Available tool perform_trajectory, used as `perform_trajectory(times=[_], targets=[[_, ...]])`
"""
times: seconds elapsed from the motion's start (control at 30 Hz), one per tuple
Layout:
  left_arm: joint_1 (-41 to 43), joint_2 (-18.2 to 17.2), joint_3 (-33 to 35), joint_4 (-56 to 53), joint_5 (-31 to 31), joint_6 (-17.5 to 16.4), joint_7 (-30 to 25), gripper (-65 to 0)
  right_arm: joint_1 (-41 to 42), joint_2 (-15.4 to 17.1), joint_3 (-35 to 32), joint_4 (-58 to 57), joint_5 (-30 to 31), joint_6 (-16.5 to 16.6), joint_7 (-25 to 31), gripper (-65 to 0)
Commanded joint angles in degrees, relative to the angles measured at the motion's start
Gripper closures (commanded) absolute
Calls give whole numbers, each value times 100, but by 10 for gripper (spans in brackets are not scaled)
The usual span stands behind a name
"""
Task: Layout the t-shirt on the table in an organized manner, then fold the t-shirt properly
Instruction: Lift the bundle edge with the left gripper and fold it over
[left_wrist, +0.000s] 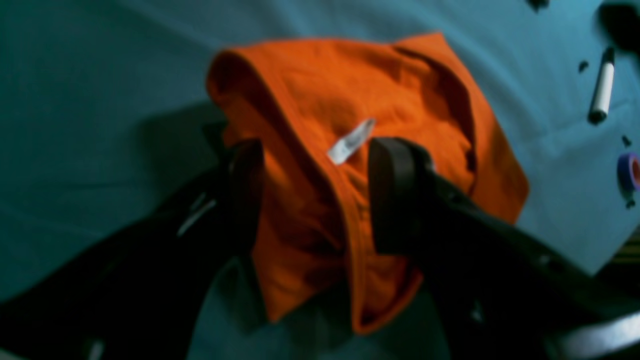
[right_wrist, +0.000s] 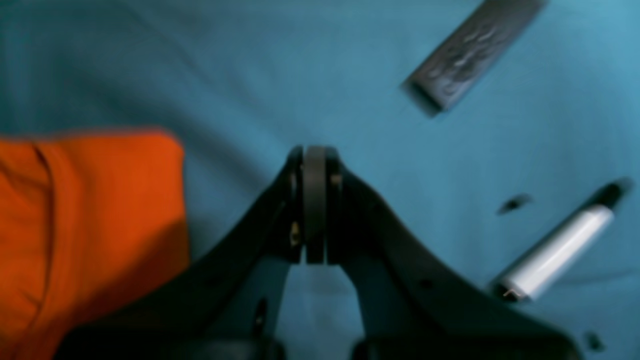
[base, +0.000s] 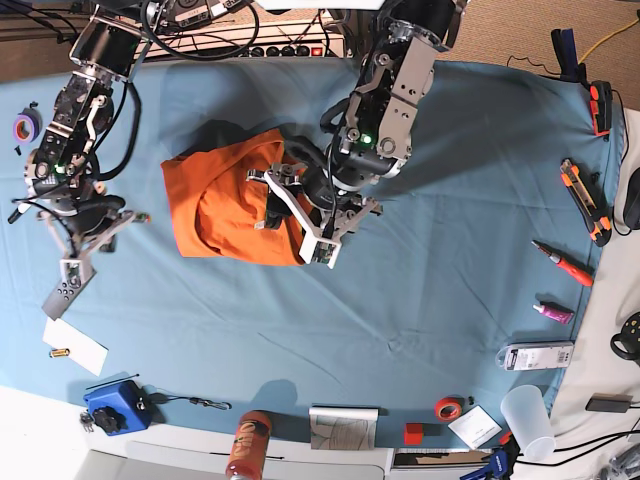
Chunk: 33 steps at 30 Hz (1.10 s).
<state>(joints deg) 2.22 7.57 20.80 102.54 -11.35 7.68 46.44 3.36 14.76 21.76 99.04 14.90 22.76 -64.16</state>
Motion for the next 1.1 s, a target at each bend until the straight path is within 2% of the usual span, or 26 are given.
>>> perform_trajectory(times=[0.0, 0.1, 0.23, 0.43, 0.53, 0.7, 0.77, 0.87, 0.97, 1.07], targets=[[-26, 143, 9, 31, -24, -20, -101, -338, 107, 76, 22, -33, 4, 74, 107, 0], [33, 143, 7, -24, -22, 162, 2, -338, 107, 76, -7, -245, 7, 107, 85, 0], [81, 143, 7, -120, -20, 173, -74, -338, 109, 63, -4, -243, 7, 105, 70, 0], [61, 143, 7, -953, -24, 203, -254, -338, 107, 66, -4, -243, 4, 107, -74, 0], [61, 143, 7, -1180, -31, 431, -297, -338, 107, 63, -4, -243, 4, 107, -74, 0], [31, 143, 7, -1180, -533, 533, -297, -329, 107, 63, -4, -243, 7, 105, -85, 0], [28, 143, 7, -1180, -776, 514, -297, -277, 107, 63, -4, -243, 7, 105, -83, 0], [28, 143, 7, -1180, -1045, 461, -299, -146, 107, 63, -4, -243, 7, 103, -83, 0], [-20, 143, 7, -1180, -1281, 85, -284, -1, 107, 63, -4, -243, 26, 103, -76, 0], [-76, 143, 7, -1180, -1292, -498, -146, 0, 107, 66, 0, -243, 22, 103, 42, 0]])
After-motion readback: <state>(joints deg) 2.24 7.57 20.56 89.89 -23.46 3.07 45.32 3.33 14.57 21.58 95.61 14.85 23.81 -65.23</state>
